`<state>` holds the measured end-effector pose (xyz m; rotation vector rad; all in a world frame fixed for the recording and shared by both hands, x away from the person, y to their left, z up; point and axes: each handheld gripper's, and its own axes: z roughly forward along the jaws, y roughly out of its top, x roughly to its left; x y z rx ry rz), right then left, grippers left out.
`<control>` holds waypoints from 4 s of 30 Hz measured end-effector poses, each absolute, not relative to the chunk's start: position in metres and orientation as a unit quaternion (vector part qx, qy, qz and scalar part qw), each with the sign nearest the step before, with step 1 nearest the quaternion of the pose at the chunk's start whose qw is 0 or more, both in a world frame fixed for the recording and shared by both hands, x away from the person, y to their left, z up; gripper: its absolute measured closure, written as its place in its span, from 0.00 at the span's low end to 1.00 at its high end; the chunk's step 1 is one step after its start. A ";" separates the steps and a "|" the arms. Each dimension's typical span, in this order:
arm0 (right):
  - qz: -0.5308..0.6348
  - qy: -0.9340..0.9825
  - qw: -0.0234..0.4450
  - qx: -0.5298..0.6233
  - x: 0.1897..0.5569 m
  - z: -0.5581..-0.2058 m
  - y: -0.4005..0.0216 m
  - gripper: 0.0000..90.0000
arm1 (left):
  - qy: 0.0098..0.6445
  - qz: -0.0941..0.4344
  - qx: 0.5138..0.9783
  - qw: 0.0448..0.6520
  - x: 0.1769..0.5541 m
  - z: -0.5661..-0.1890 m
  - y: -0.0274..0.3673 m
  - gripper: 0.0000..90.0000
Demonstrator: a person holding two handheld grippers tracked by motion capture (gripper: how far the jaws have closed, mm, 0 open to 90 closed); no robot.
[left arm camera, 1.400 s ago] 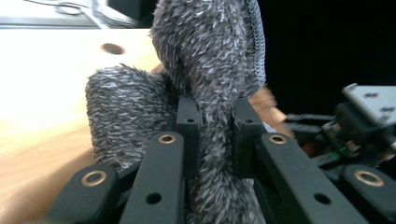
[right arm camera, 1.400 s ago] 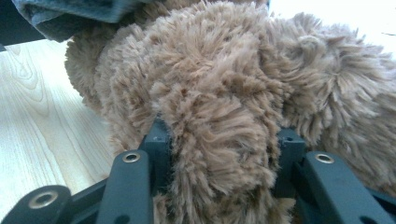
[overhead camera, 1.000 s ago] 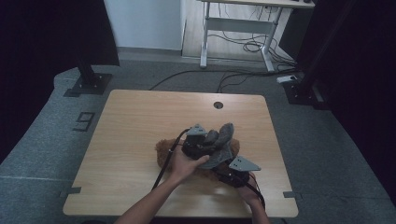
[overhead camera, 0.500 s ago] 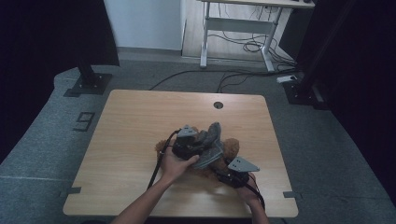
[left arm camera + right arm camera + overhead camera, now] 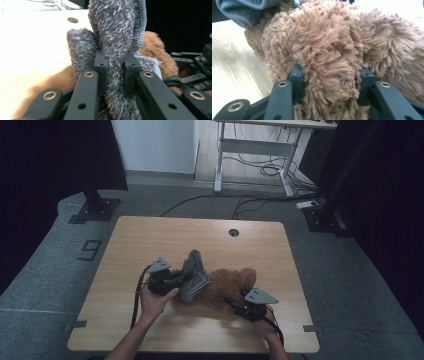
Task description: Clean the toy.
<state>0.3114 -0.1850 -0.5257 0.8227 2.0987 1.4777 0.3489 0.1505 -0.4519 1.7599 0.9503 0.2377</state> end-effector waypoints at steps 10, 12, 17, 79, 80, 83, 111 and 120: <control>0.535 0.759 0.220 0.298 0.311 -0.526 -0.185 0.60 | 0.460 0.124 0.720 0.504 0.354 -0.471 0.198 0.86; 0.535 0.759 0.220 0.298 0.312 -0.526 -0.185 0.60 | 0.460 0.118 0.712 0.518 0.352 -0.468 0.198 0.86; 0.537 0.757 0.220 0.300 0.312 -0.526 -0.185 0.60 | 0.413 0.110 0.724 0.541 0.347 -0.439 0.163 0.86; 0.542 0.752 0.216 0.309 0.313 -0.530 -0.188 0.61 | 0.477 0.115 0.746 0.450 0.367 -0.492 0.204 0.86; 0.542 0.751 0.216 0.309 0.313 -0.530 -0.188 0.61 | 0.475 0.121 0.744 0.454 0.366 -0.487 0.204 0.86; 0.543 0.751 0.214 0.309 0.313 -0.530 -0.190 0.61 | 0.459 0.140 0.741 0.471 0.364 -0.464 0.199 0.87; 0.539 0.760 0.155 0.328 0.311 -0.509 -0.193 0.15 | 0.407 0.102 0.770 0.482 0.368 -0.470 0.141 0.87; 0.527 0.771 0.170 0.315 0.327 -0.515 -0.173 0.49 | 0.415 0.099 0.762 0.487 0.366 -0.470 0.147 0.87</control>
